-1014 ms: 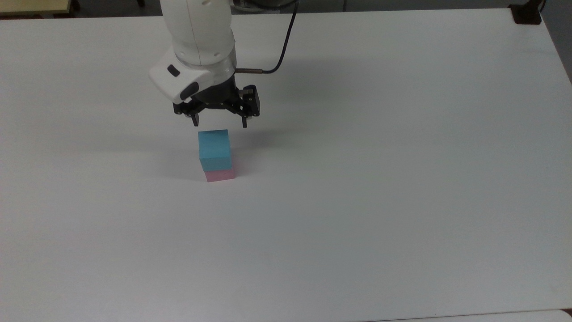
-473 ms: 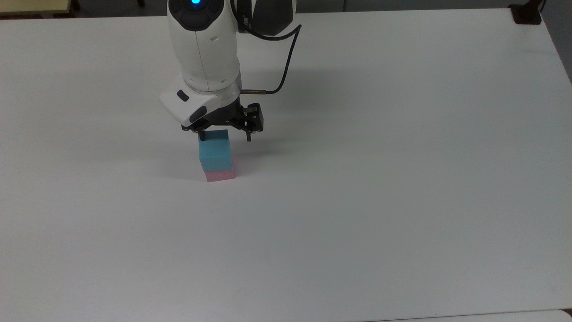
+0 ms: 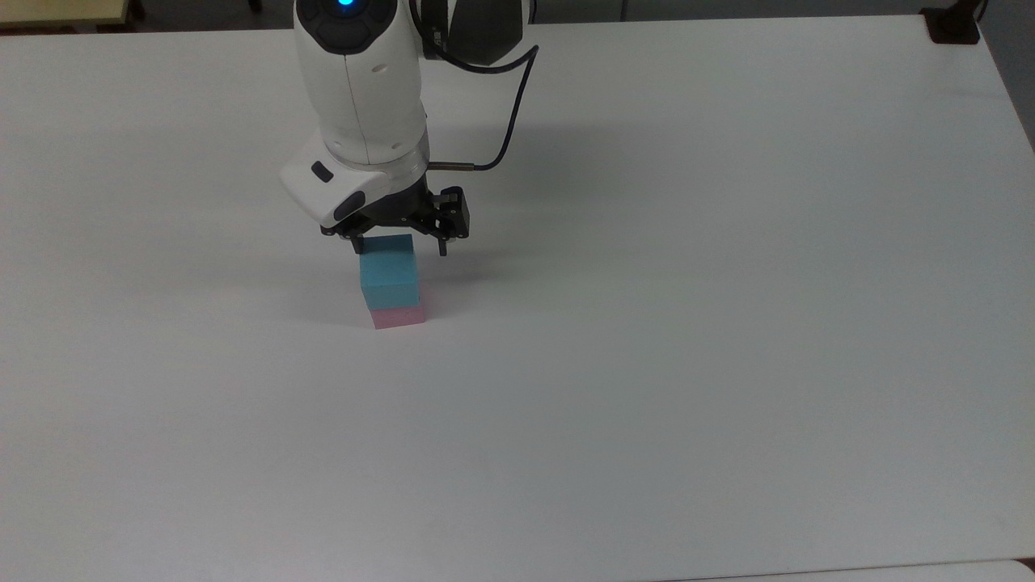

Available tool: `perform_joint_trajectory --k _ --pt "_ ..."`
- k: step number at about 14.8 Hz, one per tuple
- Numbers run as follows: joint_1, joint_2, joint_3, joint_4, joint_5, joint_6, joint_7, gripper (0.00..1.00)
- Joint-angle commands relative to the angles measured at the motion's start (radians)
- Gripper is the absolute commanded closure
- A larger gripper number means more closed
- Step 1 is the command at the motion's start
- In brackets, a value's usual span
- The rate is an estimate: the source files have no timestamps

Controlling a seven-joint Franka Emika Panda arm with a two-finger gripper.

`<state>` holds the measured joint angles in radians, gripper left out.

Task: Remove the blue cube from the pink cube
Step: 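Lower the open gripper around the light-blue cube, then close the gripper on the light-blue cube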

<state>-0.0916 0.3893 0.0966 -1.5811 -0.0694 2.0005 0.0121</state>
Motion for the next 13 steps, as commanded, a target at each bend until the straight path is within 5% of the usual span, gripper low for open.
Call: perform_joint_trajectory --k 1,11,13 --pt "-0.002 -0.004 -0.002 -0.003 -0.026 0.018 -0.007 0.0" --pt "-0.002 0.009 -0.002 -0.014 -0.07 0.053 -0.004 0.0" --pt "-0.002 0.023 -0.002 -0.013 -0.069 0.054 -0.001 0.08"
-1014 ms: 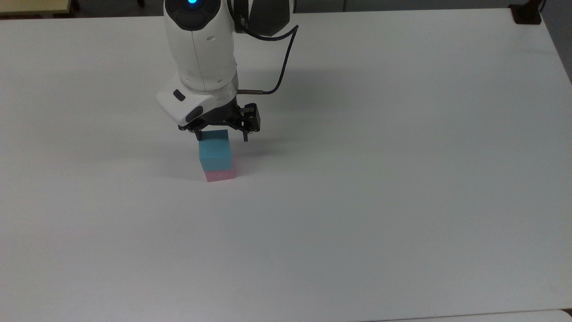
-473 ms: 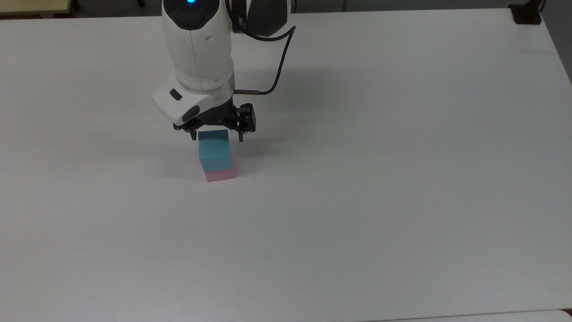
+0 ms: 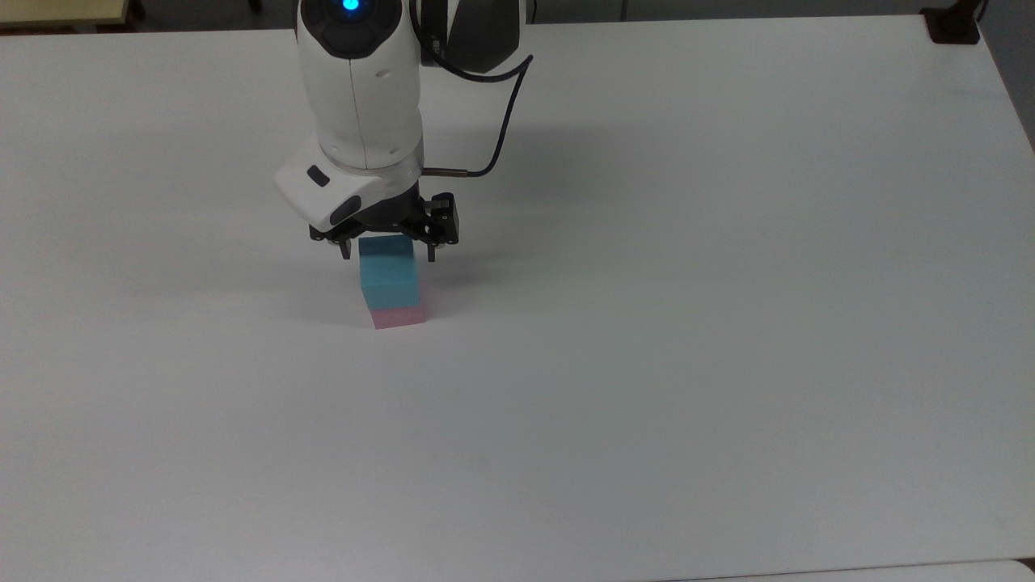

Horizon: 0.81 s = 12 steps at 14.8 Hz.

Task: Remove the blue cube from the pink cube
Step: 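Close the gripper on the light-blue cube, then lift the blue cube off the pink cube and carry it aside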

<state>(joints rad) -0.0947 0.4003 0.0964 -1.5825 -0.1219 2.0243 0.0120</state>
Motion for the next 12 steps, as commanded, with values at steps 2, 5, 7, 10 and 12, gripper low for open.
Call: perform_joint_trajectory --k 2,5,7,10,12 --pt "0.003 0.014 -0.001 -0.011 -0.006 0.03 0.009 0.2" --pt "0.001 0.014 -0.001 -0.01 0.002 0.027 0.016 0.53" --pt "-0.02 -0.011 -0.001 -0.007 0.017 0.016 0.006 0.58" --pt "-0.034 -0.041 -0.001 -0.002 0.051 -0.013 0.003 0.58" --pt "-0.043 -0.04 -0.003 -0.002 0.041 -0.012 0.0 0.58"
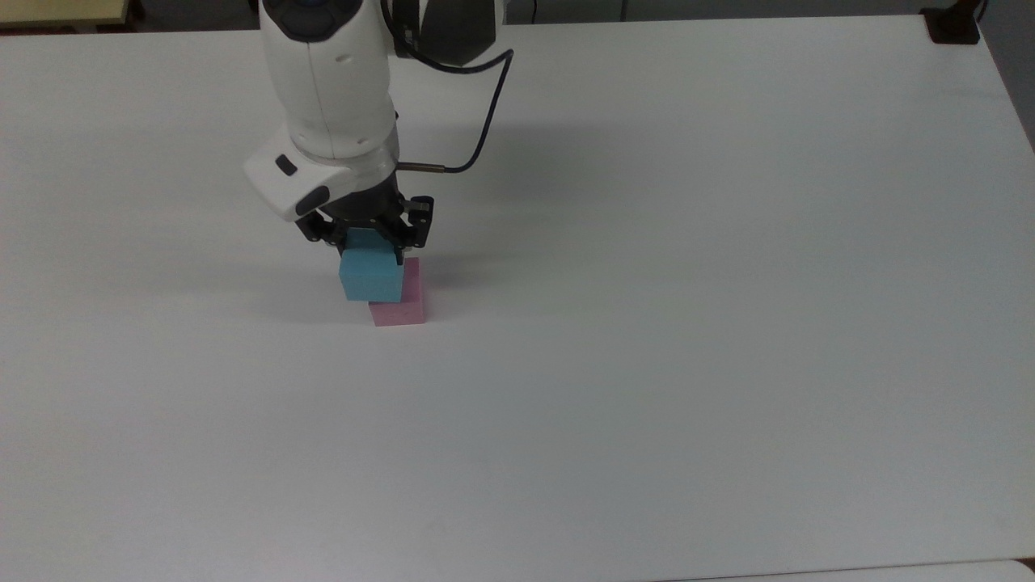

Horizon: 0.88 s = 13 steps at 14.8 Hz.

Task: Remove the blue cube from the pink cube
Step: 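Lift the blue cube off the pink cube and carry it aside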

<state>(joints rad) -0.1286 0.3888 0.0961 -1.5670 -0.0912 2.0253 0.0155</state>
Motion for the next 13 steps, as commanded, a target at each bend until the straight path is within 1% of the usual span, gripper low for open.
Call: perform_joint_trajectory --k 1,3,5,8,11,13 --pt "-0.011 -0.027 -0.004 -0.018 0.007 -0.004 -0.003 0.58" --pt "-0.029 -0.013 -0.015 0.014 0.004 -0.002 -0.015 0.58" --pt "-0.054 0.007 -0.018 0.042 0.005 0.01 -0.069 0.58" --pt "-0.071 0.047 -0.041 0.053 0.005 0.131 -0.126 0.58" --pt "-0.077 0.097 -0.062 0.058 -0.001 0.188 -0.156 0.58" --pt "-0.094 0.139 -0.062 0.08 -0.002 0.216 -0.175 0.58"
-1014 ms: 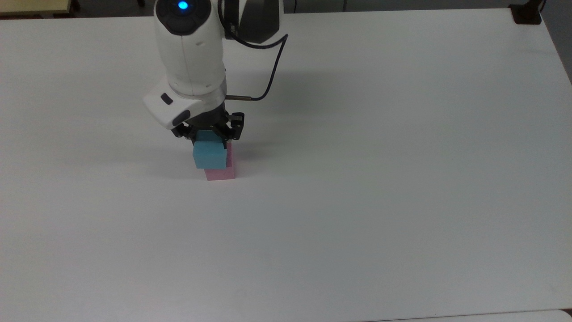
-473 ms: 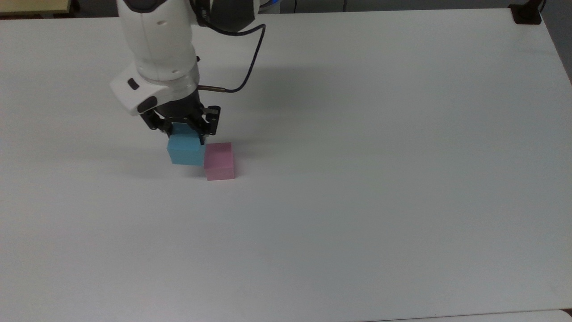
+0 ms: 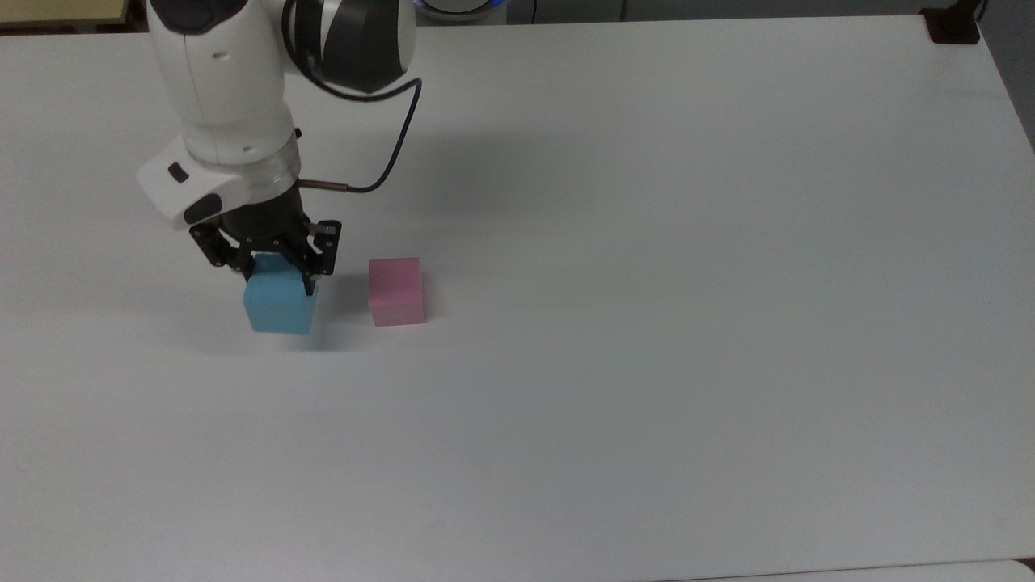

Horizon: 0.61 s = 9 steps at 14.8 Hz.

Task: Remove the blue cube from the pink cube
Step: 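Lift the blue cube off the pink cube and carry it aside, then lower the blue cube onto the table and open the gripper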

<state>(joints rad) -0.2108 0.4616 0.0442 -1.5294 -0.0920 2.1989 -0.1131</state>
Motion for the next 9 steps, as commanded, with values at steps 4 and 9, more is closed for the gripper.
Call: perform_joint_trajectory --k 4,9 --pt "-0.029 0.144 -0.023 0.119 -0.002 0.061 -0.063 0.58" --pt "-0.048 0.17 -0.029 0.126 -0.002 0.061 -0.092 0.58"
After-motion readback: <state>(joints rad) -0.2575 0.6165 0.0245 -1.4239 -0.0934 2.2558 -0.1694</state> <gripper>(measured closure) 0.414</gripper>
